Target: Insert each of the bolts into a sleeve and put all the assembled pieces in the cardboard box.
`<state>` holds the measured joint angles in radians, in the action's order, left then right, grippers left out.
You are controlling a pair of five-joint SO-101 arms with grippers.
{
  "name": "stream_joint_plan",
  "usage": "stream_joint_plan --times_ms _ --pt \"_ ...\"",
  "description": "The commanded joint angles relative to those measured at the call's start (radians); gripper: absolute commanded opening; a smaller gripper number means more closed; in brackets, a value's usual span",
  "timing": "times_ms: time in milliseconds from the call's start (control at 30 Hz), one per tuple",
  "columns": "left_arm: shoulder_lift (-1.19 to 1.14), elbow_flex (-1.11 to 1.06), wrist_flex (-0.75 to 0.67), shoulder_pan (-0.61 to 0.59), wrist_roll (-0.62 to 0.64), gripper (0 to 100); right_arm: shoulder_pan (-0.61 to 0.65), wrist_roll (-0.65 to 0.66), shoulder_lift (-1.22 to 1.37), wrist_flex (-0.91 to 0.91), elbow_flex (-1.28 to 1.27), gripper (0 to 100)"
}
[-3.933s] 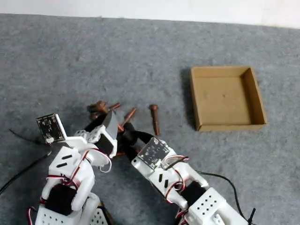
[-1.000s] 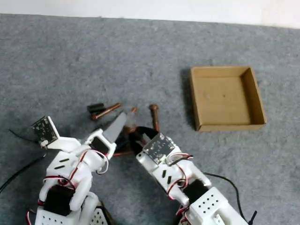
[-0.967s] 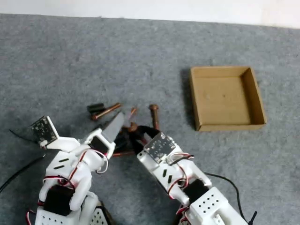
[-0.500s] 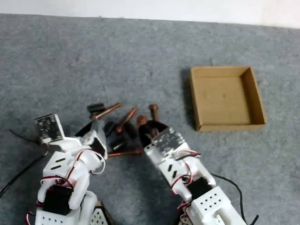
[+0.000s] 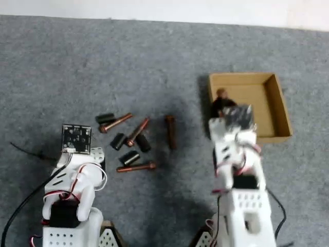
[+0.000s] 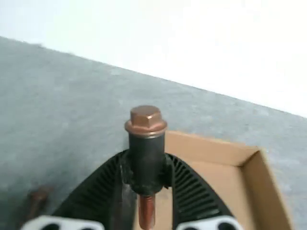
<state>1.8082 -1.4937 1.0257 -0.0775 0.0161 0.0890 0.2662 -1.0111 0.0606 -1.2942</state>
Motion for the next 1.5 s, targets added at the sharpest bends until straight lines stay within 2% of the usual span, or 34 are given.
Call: stream_joint_plan --times_ms 0,100,300,500,567,800,933,1100,1233,1467 --pt "0.005 0.002 -0.032 -0.016 -0.011 1 -0.061 0.002 0.317 -0.033 0.308 0.5" --pt "0.005 0.001 -0.034 -0.016 -0.014 1 -0.099 -0.061 0.602 -0.033 0.512 0.5" --pt "0.005 0.001 -0.034 -0.016 -0.015 1 -0.222 -0.408 1.047 -0.025 0.868 0.6" --pt "0.005 0.001 -0.034 -0.016 -0.015 1 -0.252 -0.448 1.213 -0.007 0.972 0.7" --pt "0.005 -0.001 -0.034 -0.015 -0.015 1 -0.246 -0.446 1.222 0.013 0.970 1.8" --pt "0.005 -0.010 -0.043 -0.013 -0.015 1 -0.189 -0.448 1.222 0.110 0.974 17.8" --pt "0.005 -0.051 -0.120 -0.016 -0.015 1 -0.171 -0.448 1.218 0.150 0.975 18.1" --pt "0.005 -0.056 -0.126 -0.016 -0.015 1 -0.148 -0.448 1.191 0.280 0.980 18.1" --pt "0.005 -0.056 -0.127 -0.016 -0.015 1 -0.087 -0.446 1.047 0.317 0.961 18.1" --pt "0.005 -0.053 -0.123 -0.018 -0.015 1 0.076 -0.443 0.746 0.338 0.719 18.1"
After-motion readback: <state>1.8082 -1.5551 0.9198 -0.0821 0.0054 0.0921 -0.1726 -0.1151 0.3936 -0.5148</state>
